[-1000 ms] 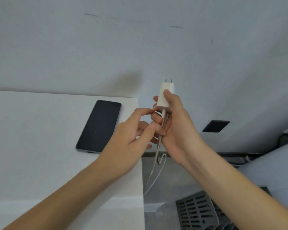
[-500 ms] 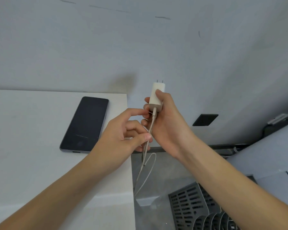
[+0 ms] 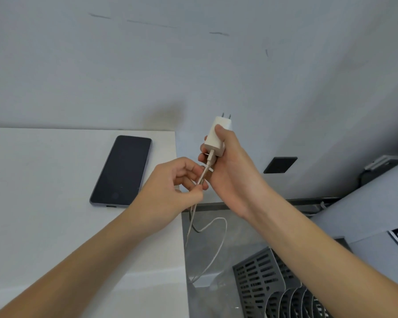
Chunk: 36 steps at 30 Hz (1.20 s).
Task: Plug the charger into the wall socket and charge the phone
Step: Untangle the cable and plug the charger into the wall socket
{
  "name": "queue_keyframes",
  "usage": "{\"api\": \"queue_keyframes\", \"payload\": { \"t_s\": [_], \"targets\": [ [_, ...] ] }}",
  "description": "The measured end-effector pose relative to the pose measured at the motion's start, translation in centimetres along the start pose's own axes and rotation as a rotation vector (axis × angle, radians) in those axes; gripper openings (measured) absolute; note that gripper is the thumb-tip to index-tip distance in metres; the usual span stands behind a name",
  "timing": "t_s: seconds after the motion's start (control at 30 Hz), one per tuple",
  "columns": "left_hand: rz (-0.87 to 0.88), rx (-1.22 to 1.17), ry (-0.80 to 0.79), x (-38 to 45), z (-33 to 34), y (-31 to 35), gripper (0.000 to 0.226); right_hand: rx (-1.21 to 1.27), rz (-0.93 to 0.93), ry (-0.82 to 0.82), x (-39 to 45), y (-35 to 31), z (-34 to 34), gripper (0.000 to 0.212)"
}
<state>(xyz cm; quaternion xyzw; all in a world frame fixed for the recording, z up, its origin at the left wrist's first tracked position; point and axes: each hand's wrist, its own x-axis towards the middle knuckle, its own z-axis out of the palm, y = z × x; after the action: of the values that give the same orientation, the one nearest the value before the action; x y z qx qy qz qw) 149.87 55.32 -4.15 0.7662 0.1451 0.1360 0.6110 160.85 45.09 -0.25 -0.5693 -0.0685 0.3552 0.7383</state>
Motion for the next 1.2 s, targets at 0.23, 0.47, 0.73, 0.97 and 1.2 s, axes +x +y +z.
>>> {"api": "queue_keyframes", "payload": {
  "t_s": [0.23, 0.47, 0.73, 0.97, 1.2],
  "targets": [
    [-0.013, -0.042, -0.050, -0.4, 0.0, 0.5, 0.041, -0.032, 0.013, 0.071, -0.2, -0.4, -0.5, 0.028],
    [0.028, 0.051, 0.009, -0.7, 0.4, 0.4, 0.023, -0.064, 0.011, 0.090, -0.3, -0.6, -1.2, 0.032],
    [0.069, 0.183, 0.106, -1.6, 1.0, 0.5, 0.014, -0.152, -0.021, 0.124, -0.2, -0.8, -1.7, 0.033],
    [0.103, 0.221, 0.152, -2.3, 1.6, 0.8, 0.006, -0.050, -0.021, 0.170, 0.2, -0.8, -3.1, 0.033],
    [0.110, 0.085, 0.210, -2.3, 1.4, 0.8, 0.015, 0.014, -0.009, 0.258, 2.4, -1.1, -9.0, 0.020]
  ]
}}
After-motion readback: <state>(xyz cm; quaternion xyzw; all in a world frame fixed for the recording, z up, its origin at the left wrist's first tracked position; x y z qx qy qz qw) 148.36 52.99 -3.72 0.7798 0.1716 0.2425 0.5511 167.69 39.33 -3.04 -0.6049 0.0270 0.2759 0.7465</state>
